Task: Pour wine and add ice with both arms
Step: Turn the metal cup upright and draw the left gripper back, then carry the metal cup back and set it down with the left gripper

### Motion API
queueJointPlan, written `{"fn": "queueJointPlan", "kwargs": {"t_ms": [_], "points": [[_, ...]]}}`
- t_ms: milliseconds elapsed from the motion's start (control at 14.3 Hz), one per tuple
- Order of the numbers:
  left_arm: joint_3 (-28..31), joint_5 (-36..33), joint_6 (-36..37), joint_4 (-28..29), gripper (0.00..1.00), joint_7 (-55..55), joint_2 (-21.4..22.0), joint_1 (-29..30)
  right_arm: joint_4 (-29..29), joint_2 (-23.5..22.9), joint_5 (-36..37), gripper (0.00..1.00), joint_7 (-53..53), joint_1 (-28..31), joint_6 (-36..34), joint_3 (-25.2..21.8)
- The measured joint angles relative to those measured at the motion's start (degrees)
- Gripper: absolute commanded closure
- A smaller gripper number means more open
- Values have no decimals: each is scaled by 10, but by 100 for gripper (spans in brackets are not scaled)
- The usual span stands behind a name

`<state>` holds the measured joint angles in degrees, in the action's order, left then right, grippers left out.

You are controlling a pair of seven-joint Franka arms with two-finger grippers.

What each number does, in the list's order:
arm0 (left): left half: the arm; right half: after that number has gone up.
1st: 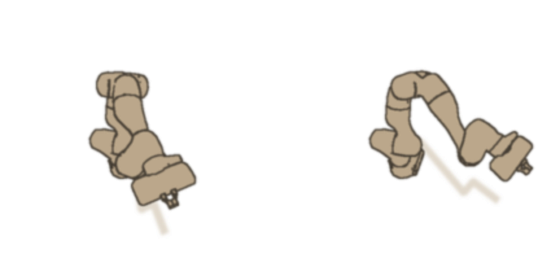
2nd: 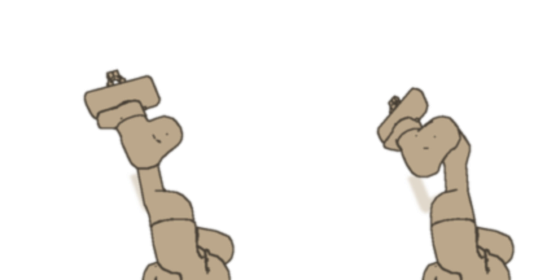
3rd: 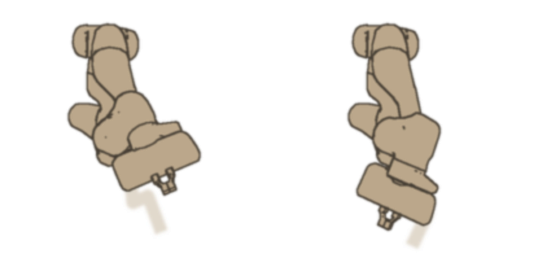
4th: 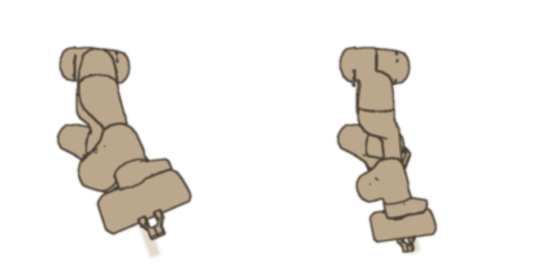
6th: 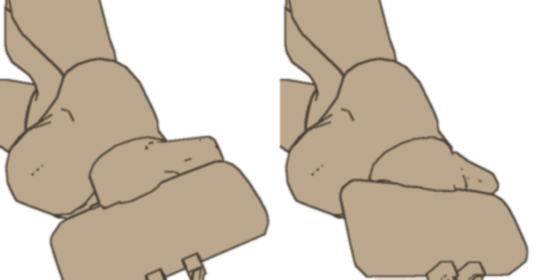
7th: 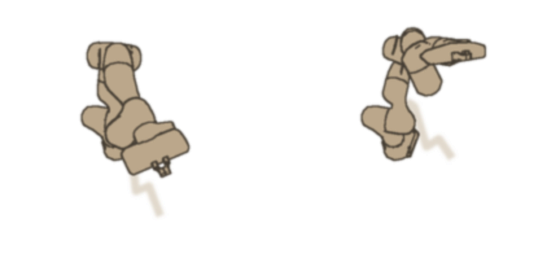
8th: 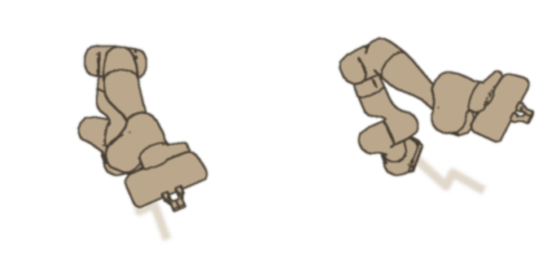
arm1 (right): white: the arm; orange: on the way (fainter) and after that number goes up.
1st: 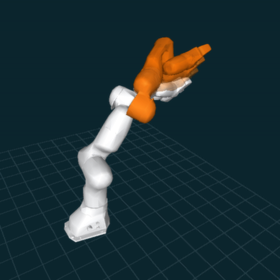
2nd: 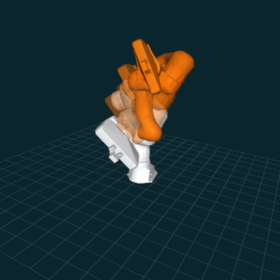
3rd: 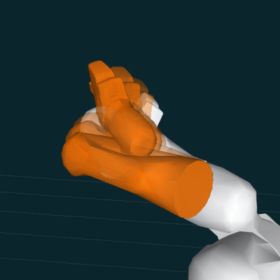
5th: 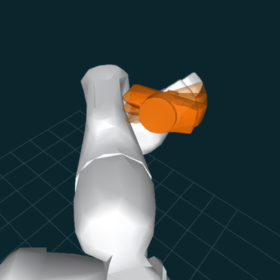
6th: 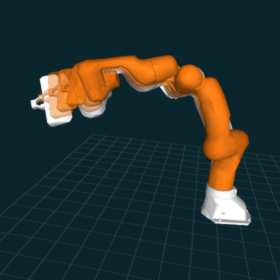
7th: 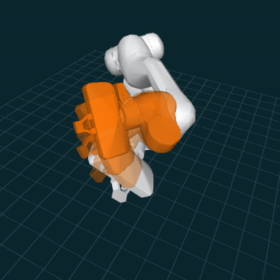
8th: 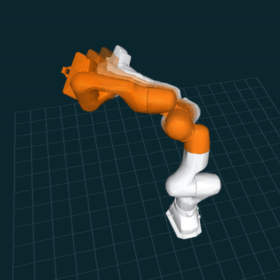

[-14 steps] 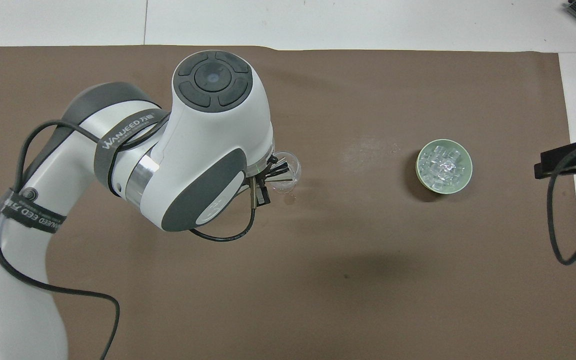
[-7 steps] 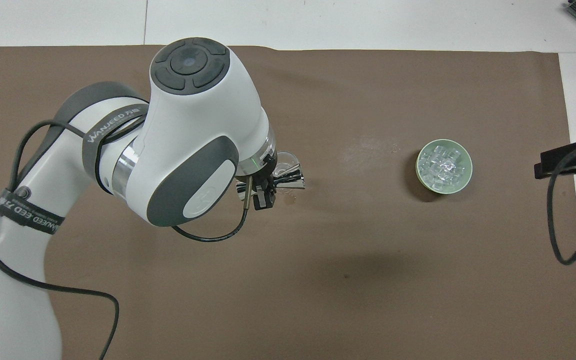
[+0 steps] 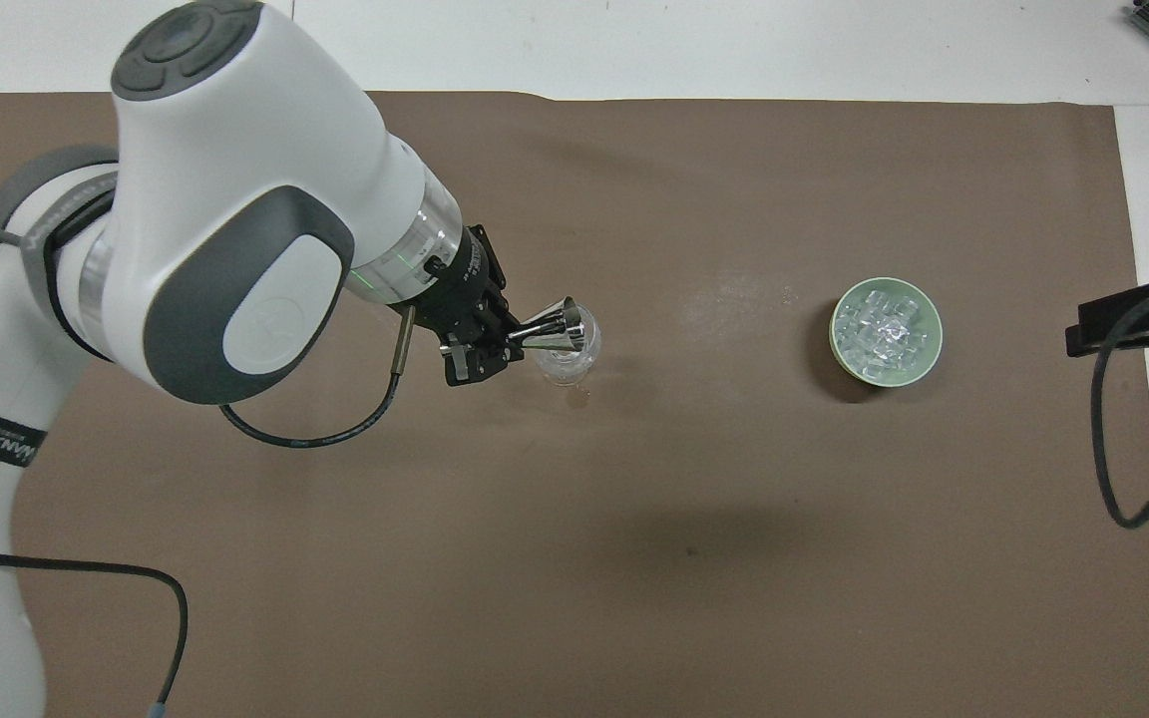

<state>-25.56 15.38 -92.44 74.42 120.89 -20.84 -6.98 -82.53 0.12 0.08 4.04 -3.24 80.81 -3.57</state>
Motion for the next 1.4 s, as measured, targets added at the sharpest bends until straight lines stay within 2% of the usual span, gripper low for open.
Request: {"fn": "queueJointPlan", "kwargs": {"t_ms": [350,630,1050,1399], "points": [[110,128,61,0,100,-147,27,4,0,0,0,0,0,0,0,0],[212,217,148,0,100,-276,41,7,0,0,0,0,0,0,0,0],[328,285,225,34,100,-458,41,7,0,0,0,0,0,0,0,0],[400,320,246,92,100,-575,40,7,0,0,0,0,0,0,0,0]]}}
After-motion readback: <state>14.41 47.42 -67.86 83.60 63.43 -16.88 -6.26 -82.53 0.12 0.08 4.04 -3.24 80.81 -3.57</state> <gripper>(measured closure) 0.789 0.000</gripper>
